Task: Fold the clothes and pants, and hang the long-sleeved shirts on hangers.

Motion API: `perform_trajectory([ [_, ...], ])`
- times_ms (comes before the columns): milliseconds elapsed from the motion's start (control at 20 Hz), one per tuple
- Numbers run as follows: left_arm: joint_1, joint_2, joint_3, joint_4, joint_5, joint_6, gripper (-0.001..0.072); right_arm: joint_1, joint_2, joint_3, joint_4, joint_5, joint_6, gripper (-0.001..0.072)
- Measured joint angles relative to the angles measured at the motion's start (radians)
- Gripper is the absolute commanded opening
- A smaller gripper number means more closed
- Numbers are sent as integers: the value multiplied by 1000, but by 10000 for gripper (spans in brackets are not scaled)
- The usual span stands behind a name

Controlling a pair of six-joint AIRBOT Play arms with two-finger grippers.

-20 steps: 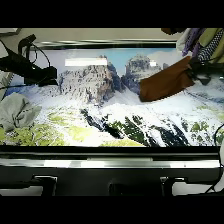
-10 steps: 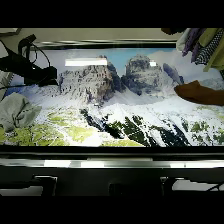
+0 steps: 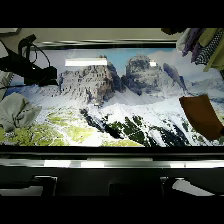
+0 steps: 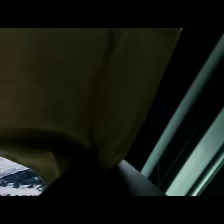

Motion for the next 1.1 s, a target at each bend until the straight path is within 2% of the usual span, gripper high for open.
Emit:
perform_trajectory([
  [250, 0, 0, 0, -6, 0, -1, 20, -9, 92, -194, -82, -30, 59, 24],
  [500, 0, 0, 0, -9, 0, -2, 20, -11, 129, -287, -147, -24, 88, 25],
  [550, 0, 0, 0, -10, 0, -2, 20, -11, 132, -296, -163, -17, 92, 57],
  [700, 0, 0, 0, -10, 0, -2, 21, -11, 136, -310, -214, 4, 105, 474],
  [750, 0, 0, 0, -10, 0, -3, 26, -11, 137, -312, -229, 13, 108, 490],
  [800, 0, 0, 0, -10, 0, -2, 101, -11, 139, -312, -254, 28, 114, 479],
  [850, 0, 0, 0, -10, 0, -3, 229, -11, 144, -306, -285, 45, 132, 479],
  [900, 0, 0, 0, -9, 0, -3, 328, -11, 153, -289, -314, 53, 161, 477],
  [950, 0, 0, 0, -8, 0, -3, 322, -11, 165, -266, -325, 52, 186, 434],
  [1000, 0, 0, 0, -5, 1, -3, 315, -11, 181, -235, -314, 32, 202, 264],
  [1050, 0, 0, 0, -4, 1, -3, 296, -10, 197, -205, -275, -9, 203, 189],
  [1100, 0, 0, 0, -3, 1, -3, 88, -2, 214, -175, -205, -63, 173, 102],
])
